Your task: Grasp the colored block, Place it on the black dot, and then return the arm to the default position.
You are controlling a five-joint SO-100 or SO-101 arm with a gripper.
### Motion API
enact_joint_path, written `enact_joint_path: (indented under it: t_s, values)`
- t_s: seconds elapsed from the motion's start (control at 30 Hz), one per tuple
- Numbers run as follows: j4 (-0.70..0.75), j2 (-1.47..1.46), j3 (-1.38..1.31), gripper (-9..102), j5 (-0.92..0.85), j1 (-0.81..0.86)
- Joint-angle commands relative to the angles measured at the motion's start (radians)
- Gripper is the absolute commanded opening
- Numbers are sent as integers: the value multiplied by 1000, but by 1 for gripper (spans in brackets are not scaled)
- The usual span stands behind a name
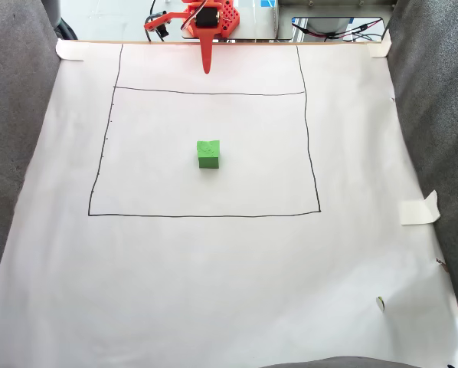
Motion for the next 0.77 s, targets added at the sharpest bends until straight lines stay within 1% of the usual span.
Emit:
enact_joint_path:
  t_s: [0.0, 0.1, 0.2, 0.73]
  values:
    - [81, 6, -49, 0, -20, 0]
    - [112, 6, -34, 0, -43, 14]
    - [107, 6, -8, 0, -77, 21]
    - [123, 6, -12, 0, -91, 34]
